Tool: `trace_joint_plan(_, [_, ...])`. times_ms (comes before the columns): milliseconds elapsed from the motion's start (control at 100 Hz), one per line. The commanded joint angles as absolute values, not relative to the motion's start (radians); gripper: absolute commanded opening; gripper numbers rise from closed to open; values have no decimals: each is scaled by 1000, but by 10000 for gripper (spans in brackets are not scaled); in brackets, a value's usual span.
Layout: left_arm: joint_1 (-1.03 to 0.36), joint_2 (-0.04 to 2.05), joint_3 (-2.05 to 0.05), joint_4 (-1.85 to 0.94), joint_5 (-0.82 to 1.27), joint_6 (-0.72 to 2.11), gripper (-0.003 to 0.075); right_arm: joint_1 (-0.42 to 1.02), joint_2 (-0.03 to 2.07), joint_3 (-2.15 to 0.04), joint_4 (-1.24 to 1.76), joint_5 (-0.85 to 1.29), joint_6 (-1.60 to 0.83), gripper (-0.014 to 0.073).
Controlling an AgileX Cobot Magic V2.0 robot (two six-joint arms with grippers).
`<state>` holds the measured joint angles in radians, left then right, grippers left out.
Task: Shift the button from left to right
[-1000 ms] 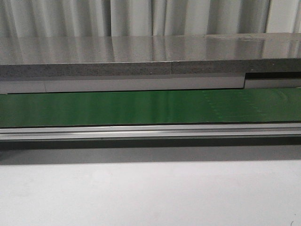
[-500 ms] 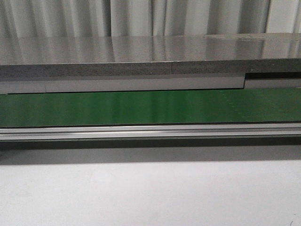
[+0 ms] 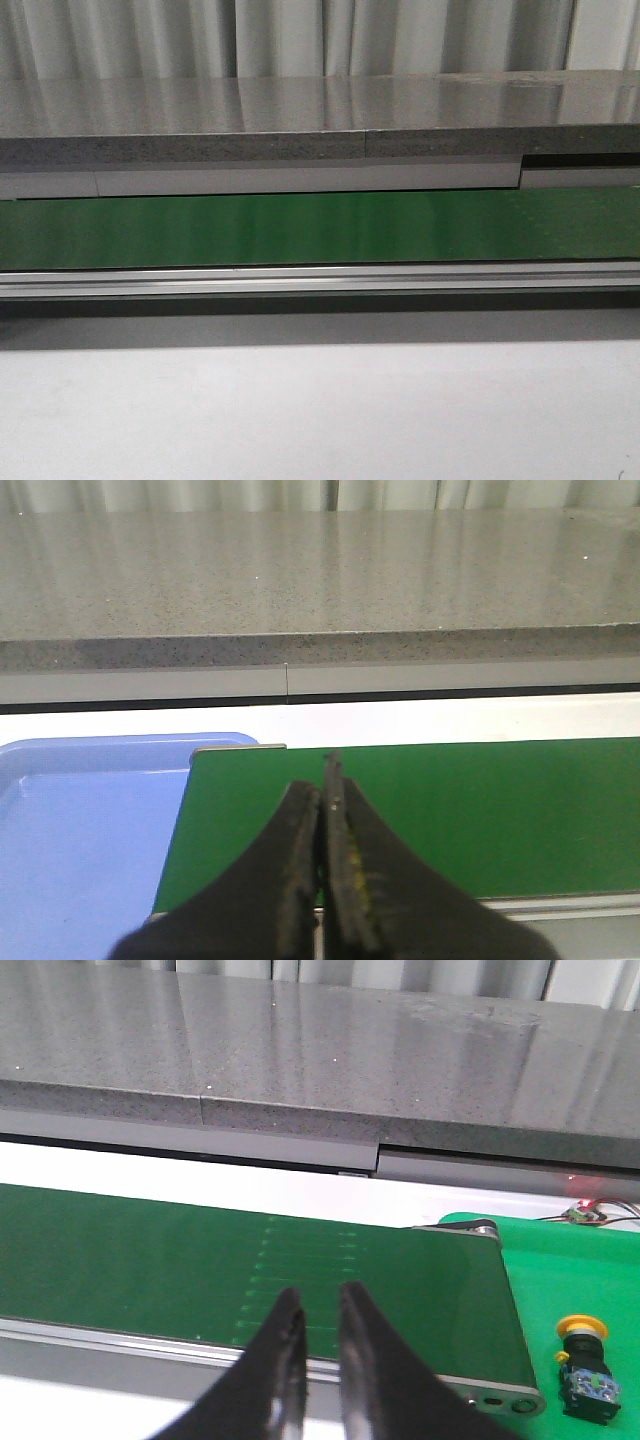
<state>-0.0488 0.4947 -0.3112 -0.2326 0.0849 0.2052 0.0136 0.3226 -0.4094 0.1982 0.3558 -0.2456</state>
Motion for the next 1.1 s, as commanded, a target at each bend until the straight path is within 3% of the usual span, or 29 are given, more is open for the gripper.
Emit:
trace_joint_plan(0, [-58, 498, -339, -239, 0, 205, -20, 13, 326, -432, 207, 285, -245, -74])
trace_joint_plan(1090, [-58, 498, -339, -239, 0, 205, -20, 13, 269, -378, 144, 215, -191, -68])
